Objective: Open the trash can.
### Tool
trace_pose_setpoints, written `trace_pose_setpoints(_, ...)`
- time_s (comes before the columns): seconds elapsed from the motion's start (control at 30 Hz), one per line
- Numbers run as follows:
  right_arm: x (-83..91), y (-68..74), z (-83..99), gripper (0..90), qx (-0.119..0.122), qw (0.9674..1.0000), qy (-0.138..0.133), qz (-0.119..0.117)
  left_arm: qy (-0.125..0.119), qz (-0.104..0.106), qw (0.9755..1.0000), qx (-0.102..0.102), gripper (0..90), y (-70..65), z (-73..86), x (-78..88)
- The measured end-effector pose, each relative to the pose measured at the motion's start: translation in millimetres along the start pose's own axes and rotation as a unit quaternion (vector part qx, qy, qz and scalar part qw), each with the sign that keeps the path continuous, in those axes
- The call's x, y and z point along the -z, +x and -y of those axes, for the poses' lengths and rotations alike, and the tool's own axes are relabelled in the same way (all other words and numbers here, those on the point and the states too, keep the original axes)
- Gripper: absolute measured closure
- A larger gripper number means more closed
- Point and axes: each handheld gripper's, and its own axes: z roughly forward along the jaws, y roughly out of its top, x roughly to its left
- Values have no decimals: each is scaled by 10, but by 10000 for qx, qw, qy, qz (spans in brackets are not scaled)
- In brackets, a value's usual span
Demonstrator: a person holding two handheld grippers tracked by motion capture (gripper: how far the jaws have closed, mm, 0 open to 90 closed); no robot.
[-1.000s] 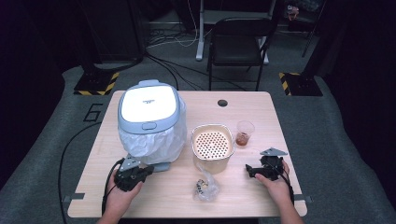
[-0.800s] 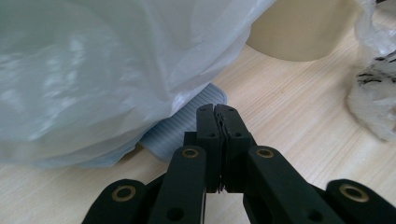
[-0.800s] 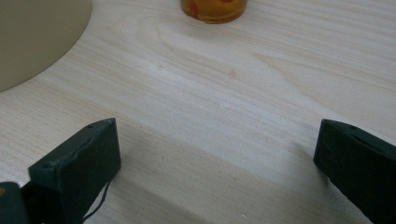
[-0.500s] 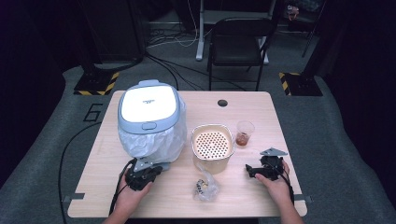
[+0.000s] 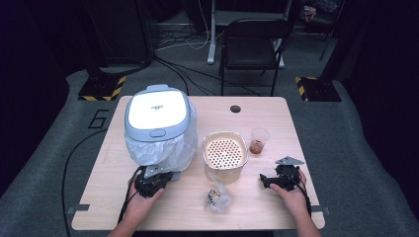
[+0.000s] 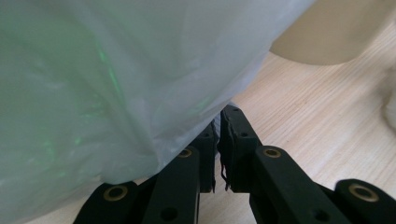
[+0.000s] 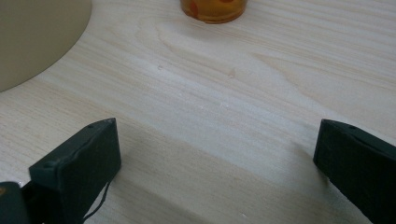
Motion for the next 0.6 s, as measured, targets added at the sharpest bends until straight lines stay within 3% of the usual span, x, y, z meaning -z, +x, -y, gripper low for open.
trace_pose_setpoints(0.03,0,0,0,1,1,10000,1,-1,11,61,9995,307,858,-49,22,-20)
trace_pose_setpoints(0.07,0,0,0,1,0,10000,1,0,-56,34,9971,760,866,-113,43,-27)
trace_pose_setpoints(0.1,0,0,0,1,1,10000,2,1,-85,90,9950,995,868,-139,51,-35)
trace_pose_setpoints(0.2,8,9,2,30,-11,10000,-13,-30,-126,164,9942,1052,883,-125,76,-48)
trace_pose_setpoints(0.27,32,13,12,133,7,9999,-120,-57,-162,146,9952,950,886,-107,85,-48)
trace_pose_setpoints(0.3,46,13,19,170,7,9998,-171,-66,-194,148,9969,749,886,-72,92,-51)
trace_pose_setpoints(0.33,47,14,22,172,0,9998,-205,-83,-209,145,9920,1240,887,-128,111,-49)
trace_pose_setpoints(0.4,52,14,22,188,-7,9998,-192,-89,-250,181,9899,1384,894,-127,119,-57)
trace_pose_setpoints(0.5,66,8,21,227,40,9998,-181,-93,-255,204,9895,1407,900,-116,122,-61)
trace_pose_setpoints(0.6,90,6,15,294,60,9998,-130,-124,-243,185,9916,1258,900,-122,129,-62)
